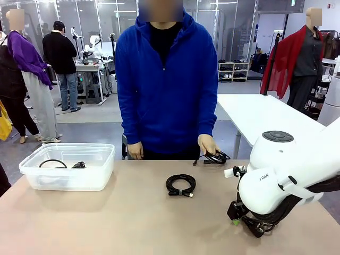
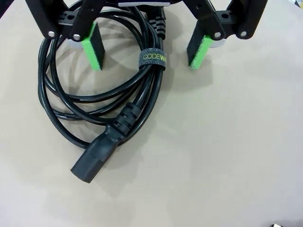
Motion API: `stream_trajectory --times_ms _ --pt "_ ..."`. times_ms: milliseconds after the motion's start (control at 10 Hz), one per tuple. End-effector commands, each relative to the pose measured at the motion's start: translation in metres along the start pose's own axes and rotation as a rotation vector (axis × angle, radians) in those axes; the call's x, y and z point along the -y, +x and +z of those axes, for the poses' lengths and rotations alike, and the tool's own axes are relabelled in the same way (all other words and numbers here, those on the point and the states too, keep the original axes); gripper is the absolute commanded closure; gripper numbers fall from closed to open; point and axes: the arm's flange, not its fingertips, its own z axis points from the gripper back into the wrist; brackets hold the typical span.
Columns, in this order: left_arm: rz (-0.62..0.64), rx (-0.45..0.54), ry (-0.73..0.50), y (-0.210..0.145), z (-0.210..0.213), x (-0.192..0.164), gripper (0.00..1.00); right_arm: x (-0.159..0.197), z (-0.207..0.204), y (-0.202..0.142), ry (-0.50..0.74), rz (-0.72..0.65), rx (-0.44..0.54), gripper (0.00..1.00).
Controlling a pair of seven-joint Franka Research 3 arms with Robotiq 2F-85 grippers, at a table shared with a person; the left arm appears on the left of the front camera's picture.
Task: Organize and store the cables.
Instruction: Place the Power Cable into the Organizing box.
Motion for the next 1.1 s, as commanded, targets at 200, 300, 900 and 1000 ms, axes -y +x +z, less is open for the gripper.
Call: stream_trajectory --times_ms 200,300,900,1000 --pt "-0.007 0.002 -0.001 -0.0014 0.0002 0.0001 0.00 -0.0063 -0.0090 -0.0442 -0.034 -0.042 0.034 0.45" --pt "-0.007 0.002 -0.001 -0.0014 0.0002 0.0001 0.00 -0.0066 -0.0092 -0.0444 -0.035 -0.042 0.035 0.52" --pt "-0.007 0.002 -0.001 -0.0014 0.0002 0.0001 0.00 -0.0055 -0.0107 -0.0441 -0.039 -0.058 0.038 1.00" --pt "-0.007 0.002 -0.001 -0.0014 0.0002 0.0001 0.00 -0.0049 -0.0095 -0.0435 -0.037 -0.061 0.041 1.00"
